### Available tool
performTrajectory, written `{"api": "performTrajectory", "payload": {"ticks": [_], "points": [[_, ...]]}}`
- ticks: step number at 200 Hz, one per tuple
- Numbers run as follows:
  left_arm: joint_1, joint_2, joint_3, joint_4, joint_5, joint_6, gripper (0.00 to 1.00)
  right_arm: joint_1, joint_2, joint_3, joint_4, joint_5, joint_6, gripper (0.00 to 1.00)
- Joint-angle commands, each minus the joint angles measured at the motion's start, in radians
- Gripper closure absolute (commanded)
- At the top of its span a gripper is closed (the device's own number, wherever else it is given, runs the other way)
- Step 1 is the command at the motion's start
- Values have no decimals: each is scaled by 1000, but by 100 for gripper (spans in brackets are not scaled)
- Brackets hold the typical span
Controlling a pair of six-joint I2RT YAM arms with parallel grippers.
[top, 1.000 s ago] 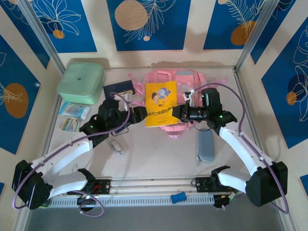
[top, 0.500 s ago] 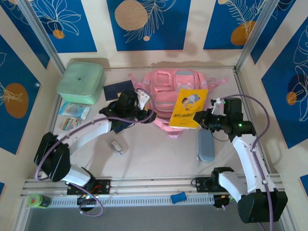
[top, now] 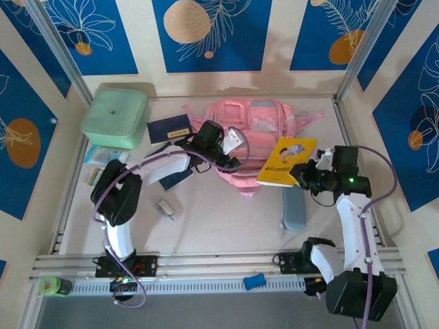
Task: Pack the student bag
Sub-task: Open the student bag at the center of the table.
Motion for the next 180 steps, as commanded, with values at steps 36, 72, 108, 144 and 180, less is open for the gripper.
{"api": "performTrajectory", "payload": {"ticks": [36,72,108,144,180], "points": [[-32,202,213,-109,-76,192,27,-45,-8,-18,42,-68,-1,100],[-42,314,323,-104,-216,223,32,-51,-1,-26,56,-83,4,100],[-42,335,346,-59,-257,223,63,-53,3,-34,71,-91,9,100],[-43,307,358,-87,-239,197,92,-58,2,-20,59,-97,8,100],[-48,213,328,-81,-215,111,100,-64,-5,24,16,-93,5,100]]}}
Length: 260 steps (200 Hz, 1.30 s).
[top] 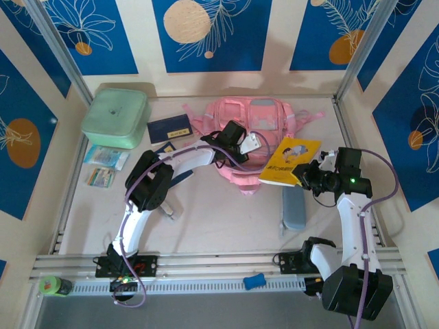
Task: Pack the student bag
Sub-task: Open the student bag at the center of the table, then place the book in the student bag.
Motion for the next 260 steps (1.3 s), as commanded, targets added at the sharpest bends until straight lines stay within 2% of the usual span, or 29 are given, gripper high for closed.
{"api": "performTrajectory", "payload": {"ticks": [1,29,43,57,89,141,179,213,239,260], "points": [[-1,-104,2,-2,-2,-81,100,-8,-15,54,-12,-54,-4,100],[-4,-178,-17,-3,-6,-166,100,-11,-25,117,-82,-46,-15,100],[-6,-215,-20,-17,-1,-205,100,-12,-31,158,-144,7,-22,100],[-6,-252,-23,-31,20,-218,100,-16,-29,204,-216,57,-41,100],[-5,-312,-6,-43,-2,-212,100,-18,-38,259,-334,74,-90,100],[-5,-343,57,-49,-11,-254,100,-9,-127,197,-387,34,-81,100],[-5,-344,116,-67,8,-330,100,47,-160,143,-407,28,-64,100],[-4,-373,103,-45,35,-357,100,144,-158,68,-315,9,14,100],[-6,-385,94,-48,22,-361,100,271,-114,-17,-85,-40,120,100],[-5,-408,64,-32,82,-362,100,346,-41,-67,132,-70,165,100]]}}
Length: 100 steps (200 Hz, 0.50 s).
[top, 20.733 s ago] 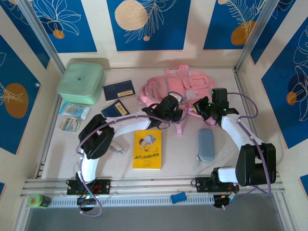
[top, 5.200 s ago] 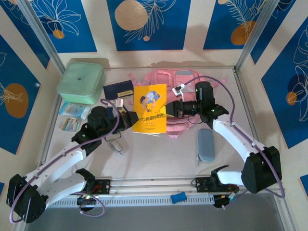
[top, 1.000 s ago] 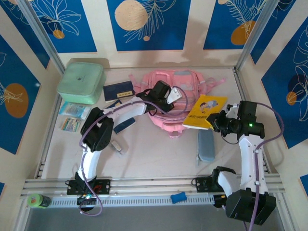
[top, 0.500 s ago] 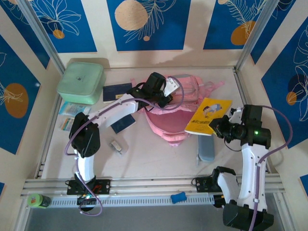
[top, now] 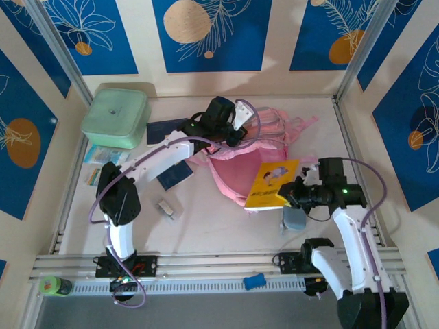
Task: Pack the student bag
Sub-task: Place the book in the student bag.
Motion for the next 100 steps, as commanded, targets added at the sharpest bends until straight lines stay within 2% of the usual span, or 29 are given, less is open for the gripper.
{"api": "performTrajectory", "payload": {"ticks": [1,43,59,100], "points": [[-3,-107,6,102,72,-36,100,69,64,-41,338,-102,88,100],[-2,-116,10,73,116,-45,100,103,231,-71,724,-86,148,100],[-4,-121,1,83,99,-57,100,118,298,-63,804,-41,142,100],[-1,-113,-3,102,115,-63,100,144,492,-38,999,-19,150,99]]}}
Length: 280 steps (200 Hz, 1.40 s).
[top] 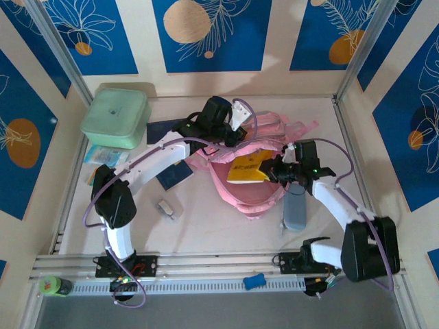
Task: Pack the student bag
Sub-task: Place the book in the student bag.
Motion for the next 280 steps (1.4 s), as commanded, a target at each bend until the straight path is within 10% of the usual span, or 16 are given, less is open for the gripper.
{"api": "performTrajectory", "payload": {"ticks": [1,86,172,280], "points": [[-1,-70,22,117,45,-26,100,15,81,46,213,-2,8,99],[11,-62,-4,152,40,-31,100,9,302,39,270,83,-60,66],[33,-84,-51,180,37,-47,100,-13,101,6,-195,328,-180,43],[35,-68,-45,188,86,-54,100,226,137,-61,-3,464,19,100]]}}
